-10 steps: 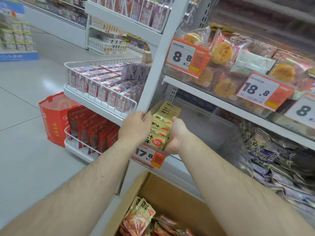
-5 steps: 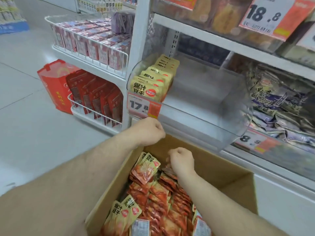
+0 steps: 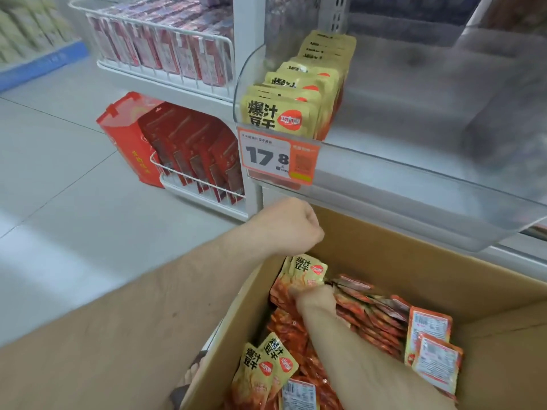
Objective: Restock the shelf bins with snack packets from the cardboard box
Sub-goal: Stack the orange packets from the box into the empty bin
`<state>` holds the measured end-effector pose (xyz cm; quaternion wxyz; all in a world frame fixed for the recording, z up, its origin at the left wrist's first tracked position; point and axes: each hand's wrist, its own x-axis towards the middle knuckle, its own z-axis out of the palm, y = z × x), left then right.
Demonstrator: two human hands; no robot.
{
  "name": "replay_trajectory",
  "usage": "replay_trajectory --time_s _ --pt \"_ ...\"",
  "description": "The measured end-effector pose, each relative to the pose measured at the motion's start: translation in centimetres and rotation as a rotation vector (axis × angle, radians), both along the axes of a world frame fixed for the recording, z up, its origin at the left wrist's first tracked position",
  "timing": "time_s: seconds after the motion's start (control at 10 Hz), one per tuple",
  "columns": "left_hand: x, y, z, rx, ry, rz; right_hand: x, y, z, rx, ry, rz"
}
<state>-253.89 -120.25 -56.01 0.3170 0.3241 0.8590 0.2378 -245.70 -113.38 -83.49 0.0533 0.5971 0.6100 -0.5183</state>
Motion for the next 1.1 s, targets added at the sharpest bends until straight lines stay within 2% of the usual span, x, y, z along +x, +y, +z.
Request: replay_trajectory --time_s 0.1,0.2,0.3,0.4,0.5,0.6,0.7,0.8,0.9,1.1 --pt "-0.2 -0.1 -0.3 -0.038 0.02 0.005 1.7 -0.3 3.3 0.097 0.047 0.019" --pt "-0.1 -0.1 -0.3 -0.131 0.072 -0.051 3.7 0.1 5.3 -0.155 0.373 -0.163" --pt "0.1 -0.1 -0.2 -0.241 0.133 -0.059 4.8 0.5 8.9 -0.533 0.693 -0.173" --pt "0.3 -0.2 -0.7 -0.235 0.068 -0.003 4.2 0.0 11.8 -0.717 0.904 0.022" --pt "0.5 -0.6 -1.2 -0.202 -0.041 0.031 3.6 -0.3 13.3 -0.831 1.001 0.164" --pt "0.1 -1.1 -1.2 -0.191 -0.018 0.046 3.6 0.8 11.5 -0.837 0.853 -0.037" --pt "-0.6 -1.5 -1.3 -0.189 0.029 0.046 3.3 1.4 6.8 -0.443 0.367 -0.358" --pt "-1.0 -1.6 -1.5 -0.202 0.051 0.036 1.3 1.0 4.9 -0.137 0.079 -0.296" --pt "-1.0 -1.6 -1.6 -0.194 0.064 0.023 -1.2 0.9 4.7 0.031 -0.096 -0.107" --pt "-1.4 -2.3 -1.6 -0.178 0.06 0.033 -1.2 0.7 3.7 0.093 -0.201 0.048"
